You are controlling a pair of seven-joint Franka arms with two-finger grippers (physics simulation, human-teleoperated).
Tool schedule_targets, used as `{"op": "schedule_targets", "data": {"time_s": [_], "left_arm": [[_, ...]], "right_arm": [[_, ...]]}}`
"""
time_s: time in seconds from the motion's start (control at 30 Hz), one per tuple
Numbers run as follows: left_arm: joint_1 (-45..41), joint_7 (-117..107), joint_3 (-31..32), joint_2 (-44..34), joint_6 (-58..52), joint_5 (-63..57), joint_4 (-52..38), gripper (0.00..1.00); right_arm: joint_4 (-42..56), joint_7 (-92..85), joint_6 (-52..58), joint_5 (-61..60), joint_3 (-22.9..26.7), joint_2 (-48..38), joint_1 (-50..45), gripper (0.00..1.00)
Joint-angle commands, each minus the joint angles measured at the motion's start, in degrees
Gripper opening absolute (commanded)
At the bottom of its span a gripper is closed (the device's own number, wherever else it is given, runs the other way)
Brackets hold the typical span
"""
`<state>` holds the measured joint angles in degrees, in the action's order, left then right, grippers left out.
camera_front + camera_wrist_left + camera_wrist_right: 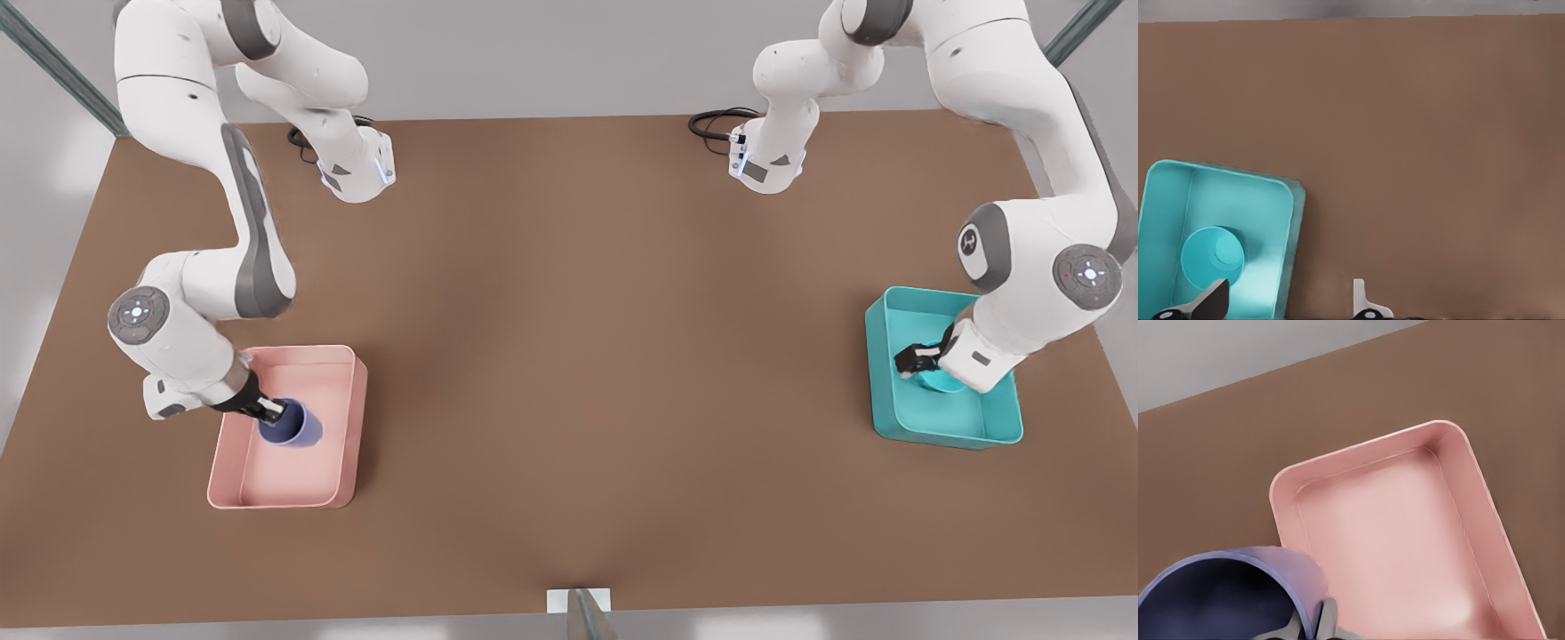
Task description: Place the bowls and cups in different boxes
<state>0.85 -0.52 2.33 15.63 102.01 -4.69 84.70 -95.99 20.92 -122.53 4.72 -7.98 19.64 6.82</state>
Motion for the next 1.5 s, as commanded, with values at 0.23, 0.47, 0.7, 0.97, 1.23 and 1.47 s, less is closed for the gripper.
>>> {"op": "schedule_targets", "data": {"time_s": [0.23,0.47,0.7,0.97,1.23,1.47], "left_arm": [[-3.13,-9.15,4.70,-1.48,-14.47,1.79,-4.45,1.00],[-2.69,-8.98,4.35,-1.31,-14.73,2.05,-4.54,1.00],[-2.61,-9.06,4.35,-1.22,-14.64,1.96,-4.54,1.00],[-2.69,-9.15,4.44,-1.13,-14.64,1.88,-4.54,1.00],[-2.96,-9.24,4.79,-1.48,-24.14,1.79,-6.21,1.00],[-3.05,-9.24,4.61,-1.22,-23.52,1.61,-6.30,1.00]], "right_arm": [[4.06,-27.16,-9.39,0.64,1.56,14.90,2.06,0.21],[3.53,-26.28,-9.65,-0.15,1.56,16.48,2.58,1.00],[3.97,-27.07,-7.28,-0.06,1.12,14.55,2.50,1.00],[13.01,-26.20,11.78,-3.84,0.86,9.45,2.06,1.00],[29.63,-12.92,43.26,-1.91,0.95,6.81,-1.28,1.00],[18.47,-12.22,37.63,-2.61,1.48,-2.33,-2.95,1.00]]}}
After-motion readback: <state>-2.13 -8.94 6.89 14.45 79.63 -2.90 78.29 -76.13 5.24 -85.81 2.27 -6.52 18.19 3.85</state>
